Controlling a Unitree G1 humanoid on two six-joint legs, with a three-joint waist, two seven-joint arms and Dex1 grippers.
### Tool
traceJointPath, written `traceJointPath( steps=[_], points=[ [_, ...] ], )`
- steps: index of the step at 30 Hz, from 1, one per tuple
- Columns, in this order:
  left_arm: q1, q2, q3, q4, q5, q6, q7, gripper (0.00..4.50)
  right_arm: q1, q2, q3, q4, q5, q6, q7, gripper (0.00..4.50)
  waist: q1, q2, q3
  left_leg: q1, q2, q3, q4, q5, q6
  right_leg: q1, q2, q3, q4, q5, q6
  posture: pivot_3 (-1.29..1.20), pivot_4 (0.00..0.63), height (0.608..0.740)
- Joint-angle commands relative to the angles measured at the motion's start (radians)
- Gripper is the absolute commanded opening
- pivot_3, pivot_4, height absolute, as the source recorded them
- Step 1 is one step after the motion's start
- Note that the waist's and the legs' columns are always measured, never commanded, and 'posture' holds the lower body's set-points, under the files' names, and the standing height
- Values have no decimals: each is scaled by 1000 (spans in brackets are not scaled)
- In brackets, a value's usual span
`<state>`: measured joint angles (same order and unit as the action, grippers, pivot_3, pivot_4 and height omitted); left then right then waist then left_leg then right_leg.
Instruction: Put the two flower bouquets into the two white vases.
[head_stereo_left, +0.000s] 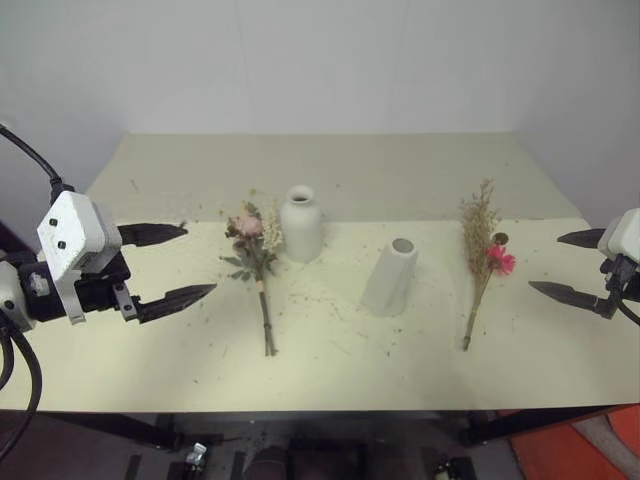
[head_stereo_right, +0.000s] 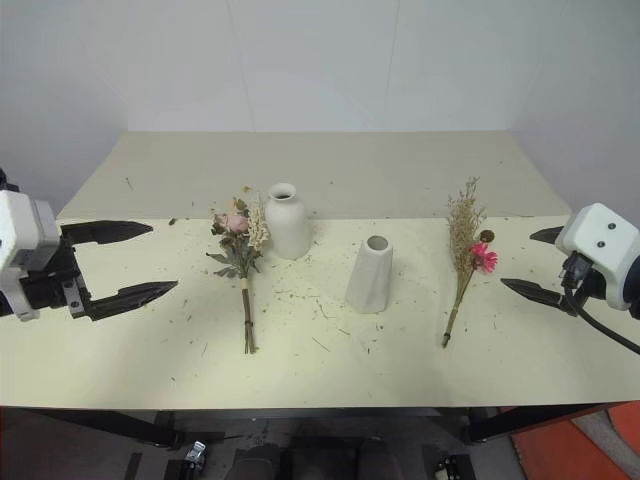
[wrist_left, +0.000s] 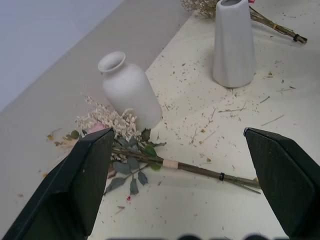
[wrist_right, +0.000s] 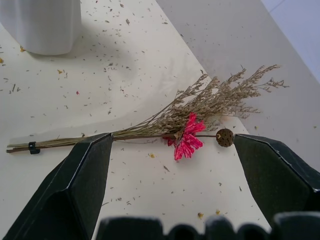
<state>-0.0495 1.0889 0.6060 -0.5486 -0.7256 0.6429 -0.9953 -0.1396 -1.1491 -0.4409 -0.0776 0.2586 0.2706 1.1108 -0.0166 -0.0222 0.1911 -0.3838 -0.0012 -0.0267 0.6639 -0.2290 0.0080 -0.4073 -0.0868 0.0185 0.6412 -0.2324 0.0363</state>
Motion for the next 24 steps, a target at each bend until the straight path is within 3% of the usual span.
traceJointPath(
  steps=[1,8,13,17,21,24],
  points=[
    [15,-12,53,13,15,-41,-21,4500,-12,-24,-36,-16,17,5,2,4469,1,0,0,0,0,0,0,0,0,0,0,0,0,0,0,0,150,740],
    [64,-38,66,53,54,-104,-64,4500,-15,-25,-34,-23,36,22,23,4469,1,0,0,0,0,0,0,0,0,0,0,0,0,0,0,0,150,740],
    [40,-73,8,17,57,31,130,4500,-28,-23,-38,-53,73,49,30,4469,2,0,0,0,0,0,0,0,0,0,-1,0,0,0,0,0,150,740],
    [-23,-167,-131,-136,47,240,431,4500,-96,-22,-1,-122,136,90,33,4469,2,0,0,0,1,0,0,0,0,0,-2,1,0,0,1,0,150,740],
    [-255,-402,-237,-171,-27,568,766,4500,-182,-12,71,-180,174,126,29,4469,5,-3,0,1,0,-2,1,0,0,3,-2,1,0,2,3,0,150,740],
    [-459,-675,-229,-112,68,884,980,4500,-256,-3,123,-221,213,147,33,4469,11,-4,0,0,-2,-3,3,0,0,3,-1,-1,0,3,3,0,150,740]
  ],
)
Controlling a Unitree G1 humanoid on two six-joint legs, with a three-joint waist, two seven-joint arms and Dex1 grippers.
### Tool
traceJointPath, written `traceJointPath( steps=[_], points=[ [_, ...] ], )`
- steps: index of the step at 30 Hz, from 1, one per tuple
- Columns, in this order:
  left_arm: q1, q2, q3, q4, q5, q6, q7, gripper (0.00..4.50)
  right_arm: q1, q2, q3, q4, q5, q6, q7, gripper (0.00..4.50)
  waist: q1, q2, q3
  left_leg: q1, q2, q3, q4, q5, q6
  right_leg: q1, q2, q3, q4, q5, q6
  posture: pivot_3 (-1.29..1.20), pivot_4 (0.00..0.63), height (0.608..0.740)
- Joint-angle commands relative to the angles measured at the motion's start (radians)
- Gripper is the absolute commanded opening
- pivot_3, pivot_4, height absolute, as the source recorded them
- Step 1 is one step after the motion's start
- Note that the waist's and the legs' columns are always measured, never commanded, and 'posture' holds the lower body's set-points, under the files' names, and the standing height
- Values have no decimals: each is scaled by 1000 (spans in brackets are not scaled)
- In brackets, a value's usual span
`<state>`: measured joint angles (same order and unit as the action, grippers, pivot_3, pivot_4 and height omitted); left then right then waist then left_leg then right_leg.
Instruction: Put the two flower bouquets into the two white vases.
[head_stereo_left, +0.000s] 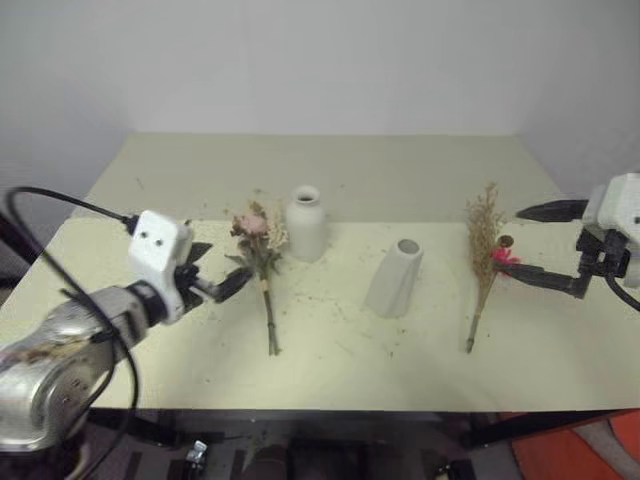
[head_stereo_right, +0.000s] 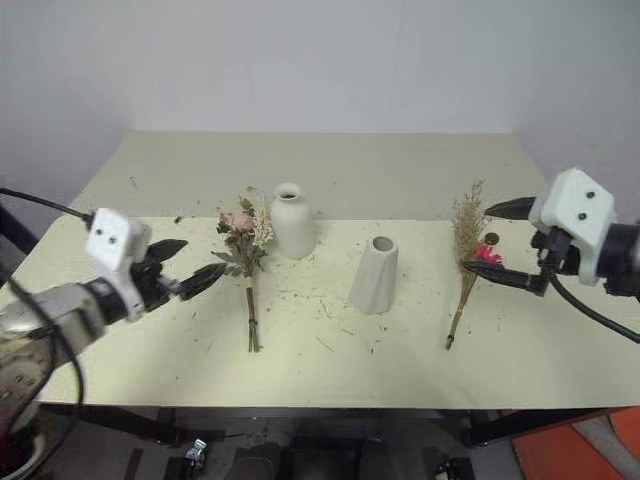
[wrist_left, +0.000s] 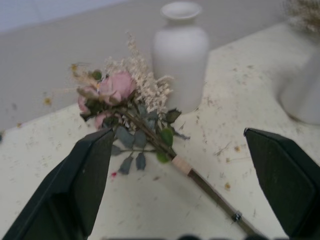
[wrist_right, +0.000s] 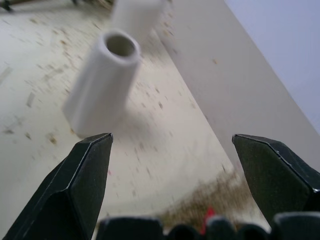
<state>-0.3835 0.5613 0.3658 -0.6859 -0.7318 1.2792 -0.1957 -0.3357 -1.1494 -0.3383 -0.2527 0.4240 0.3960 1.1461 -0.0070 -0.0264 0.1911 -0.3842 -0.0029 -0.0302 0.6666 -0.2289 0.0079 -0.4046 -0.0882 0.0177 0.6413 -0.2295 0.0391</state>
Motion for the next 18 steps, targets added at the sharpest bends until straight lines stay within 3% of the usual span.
traceJointPath(
  steps=[1,11,18],
  points=[
    [-166,-219,16,47,104,304,245,4500,-93,2,41,-57,62,29,0,4469,3,-1,0,0,-1,0,0,0,0,1,0,0,-1,1,1,0,150,740],
    [-288,-413,-10,282,-80,335,643,4500,-251,40,175,-67,80,27,37,4469,-1,-1,0,-2,-3,-1,2,-1,-2,-1,-1,0,-2,5,-3,0,150,740],
    [-304,-440,23,468,-285,335,916,4500,-213,28,151,-71,76,34,26,4469,6,-1,0,-4,-5,-1,2,-1,-2,-2,-3,1,-3,6,-3,0,150,740]
  ],
)
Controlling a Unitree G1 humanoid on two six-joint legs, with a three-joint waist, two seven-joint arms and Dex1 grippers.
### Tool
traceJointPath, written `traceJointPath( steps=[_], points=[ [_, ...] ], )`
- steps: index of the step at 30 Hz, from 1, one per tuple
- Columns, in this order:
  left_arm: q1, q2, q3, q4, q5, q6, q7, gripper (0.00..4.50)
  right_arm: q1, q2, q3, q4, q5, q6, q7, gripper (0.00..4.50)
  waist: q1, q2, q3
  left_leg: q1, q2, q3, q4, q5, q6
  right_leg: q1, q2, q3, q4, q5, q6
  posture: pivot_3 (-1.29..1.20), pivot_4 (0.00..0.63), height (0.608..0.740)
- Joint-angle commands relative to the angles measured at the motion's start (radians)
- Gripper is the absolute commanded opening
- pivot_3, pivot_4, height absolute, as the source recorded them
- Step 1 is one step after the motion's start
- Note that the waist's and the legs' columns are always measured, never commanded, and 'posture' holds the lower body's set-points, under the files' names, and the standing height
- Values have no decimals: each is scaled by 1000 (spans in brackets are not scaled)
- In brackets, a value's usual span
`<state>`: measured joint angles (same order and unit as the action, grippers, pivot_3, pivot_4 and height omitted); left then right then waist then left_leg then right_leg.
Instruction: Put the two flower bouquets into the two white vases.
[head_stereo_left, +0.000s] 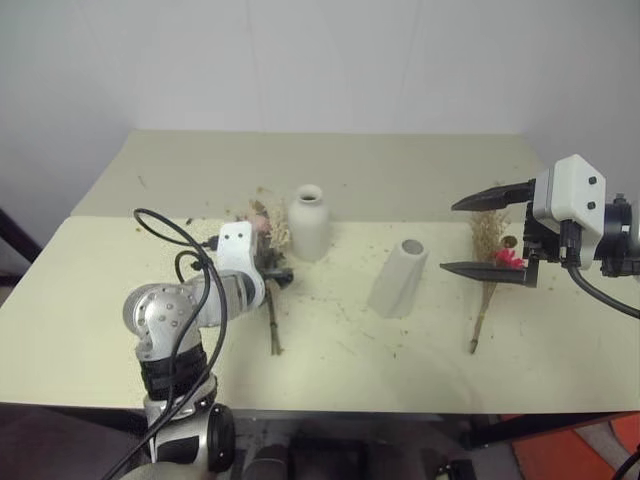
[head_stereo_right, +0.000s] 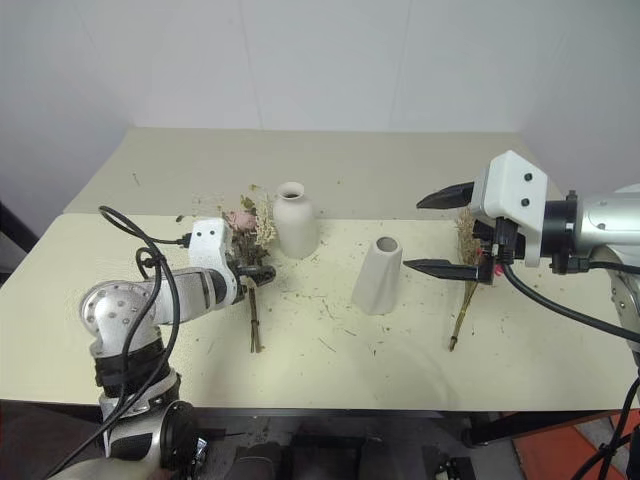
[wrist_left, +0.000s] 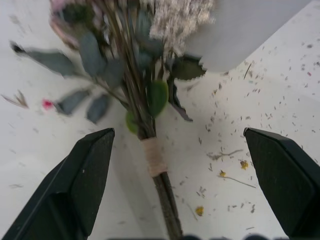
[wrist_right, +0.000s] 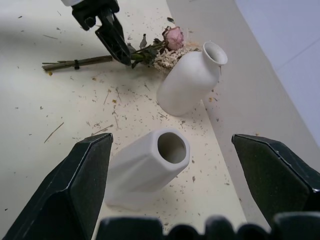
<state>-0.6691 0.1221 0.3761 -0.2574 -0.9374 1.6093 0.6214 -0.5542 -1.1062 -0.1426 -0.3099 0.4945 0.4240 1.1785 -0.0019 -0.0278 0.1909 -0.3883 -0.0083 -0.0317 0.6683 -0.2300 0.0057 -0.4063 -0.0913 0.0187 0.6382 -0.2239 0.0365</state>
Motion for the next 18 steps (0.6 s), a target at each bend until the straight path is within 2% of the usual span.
traceJointPath(
  steps=[1,7,11,18],
  points=[
    [-23,-7,15,64,-111,5,126,4500,12,-16,-47,-14,2,5,-9,4469,2,0,0,0,0,0,0,0,0,0,0,0,0,0,0,0,150,740],
    [-90,-9,16,227,-188,5,226,4500,48,-22,-68,-27,-4,17,-34,4469,12,0,0,0,-2,0,1,0,0,0,-1,0,1,0,1,0,150,740],
    [-131,14,19,297,-198,5,256,3642,81,-32,-95,-38,-4,27,-43,4500,12,0,0,0,-2,0,1,0,-1,0,-1,0,0,0,1,0,150,740],
    [-167,38,33,401,-180,5,249,1443,118,-39,-132,-64,5,43,-59,4500,13,0,0,0,-3,0,1,1,-1,0,-2,0,0,1,1,0,150,740]
  ],
)
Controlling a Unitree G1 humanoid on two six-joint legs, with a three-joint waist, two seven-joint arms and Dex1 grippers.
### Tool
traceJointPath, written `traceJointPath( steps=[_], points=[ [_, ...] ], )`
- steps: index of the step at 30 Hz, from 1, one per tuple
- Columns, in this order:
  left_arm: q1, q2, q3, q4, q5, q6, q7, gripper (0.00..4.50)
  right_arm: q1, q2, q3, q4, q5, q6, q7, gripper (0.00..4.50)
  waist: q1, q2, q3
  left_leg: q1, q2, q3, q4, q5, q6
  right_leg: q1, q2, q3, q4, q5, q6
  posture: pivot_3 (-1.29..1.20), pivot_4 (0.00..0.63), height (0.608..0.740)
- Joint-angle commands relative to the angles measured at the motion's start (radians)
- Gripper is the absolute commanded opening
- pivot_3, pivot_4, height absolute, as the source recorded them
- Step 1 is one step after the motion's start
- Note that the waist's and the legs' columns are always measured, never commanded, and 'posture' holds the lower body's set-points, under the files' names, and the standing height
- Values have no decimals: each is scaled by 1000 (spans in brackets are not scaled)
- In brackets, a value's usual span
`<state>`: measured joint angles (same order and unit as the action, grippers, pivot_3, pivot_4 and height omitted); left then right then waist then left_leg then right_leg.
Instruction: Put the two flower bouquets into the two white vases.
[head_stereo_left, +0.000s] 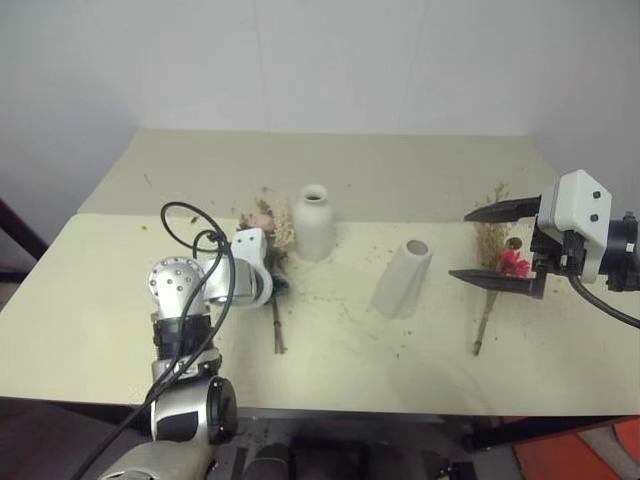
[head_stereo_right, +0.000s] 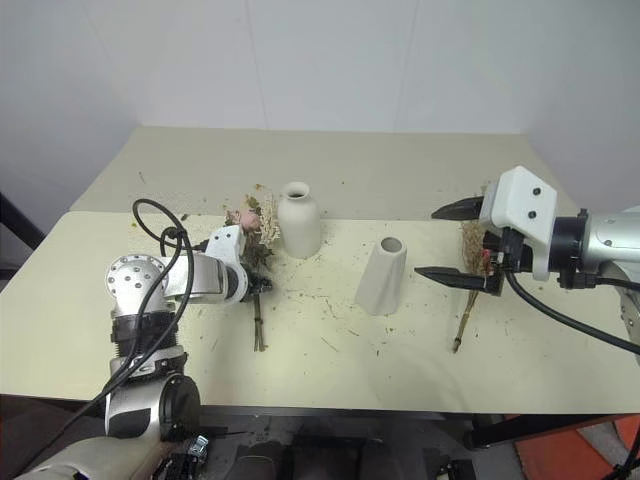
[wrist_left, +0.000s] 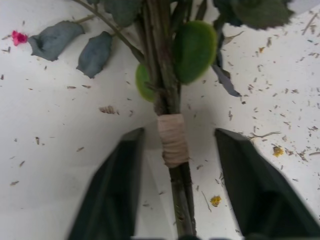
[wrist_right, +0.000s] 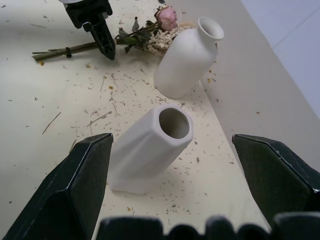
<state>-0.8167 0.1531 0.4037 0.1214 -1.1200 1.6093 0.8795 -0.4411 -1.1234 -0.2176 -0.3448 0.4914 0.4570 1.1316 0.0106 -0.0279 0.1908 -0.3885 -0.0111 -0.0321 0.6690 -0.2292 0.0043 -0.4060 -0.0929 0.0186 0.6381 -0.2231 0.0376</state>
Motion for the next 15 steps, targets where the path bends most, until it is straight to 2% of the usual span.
traceJointPath(
  steps=[1,4,9,12,15],
  points=[
    [-25,10,4,27,16,5,-12,1051,12,-24,-64,-33,10,12,-10,4500,1,0,0,0,0,0,0,0,0,0,0,0,0,0,0,0,150,740],
    [-44,16,9,37,38,5,-28,171,32,-31,-86,-39,22,19,-1,4500,1,0,0,0,0,0,0,0,0,0,0,0,-1,0,0,0,150,740],
    [-60,-15,73,-29,182,-48,-34,110,54,-42,-109,-34,35,32,20,4500,0,0,0,-1,-1,0,0,1,-1,0,-1,0,-3,1,1,0,150,740],
    [-41,40,39,-144,271,-195,-121,110,64,-49,-120,-29,33,37,18,4500,-6,0,0,-3,0,0,-1,1,-2,0,0,0,-7,3,2,0,150,740],
    [-45,162,3,-184,358,-381,-300,110,78,-47,-143,-32,42,56,5,4500,-9,0,0,-3,0,0,-2,2,-4,-1,0,0,-8,3,2,0,150,740]
  ],
)
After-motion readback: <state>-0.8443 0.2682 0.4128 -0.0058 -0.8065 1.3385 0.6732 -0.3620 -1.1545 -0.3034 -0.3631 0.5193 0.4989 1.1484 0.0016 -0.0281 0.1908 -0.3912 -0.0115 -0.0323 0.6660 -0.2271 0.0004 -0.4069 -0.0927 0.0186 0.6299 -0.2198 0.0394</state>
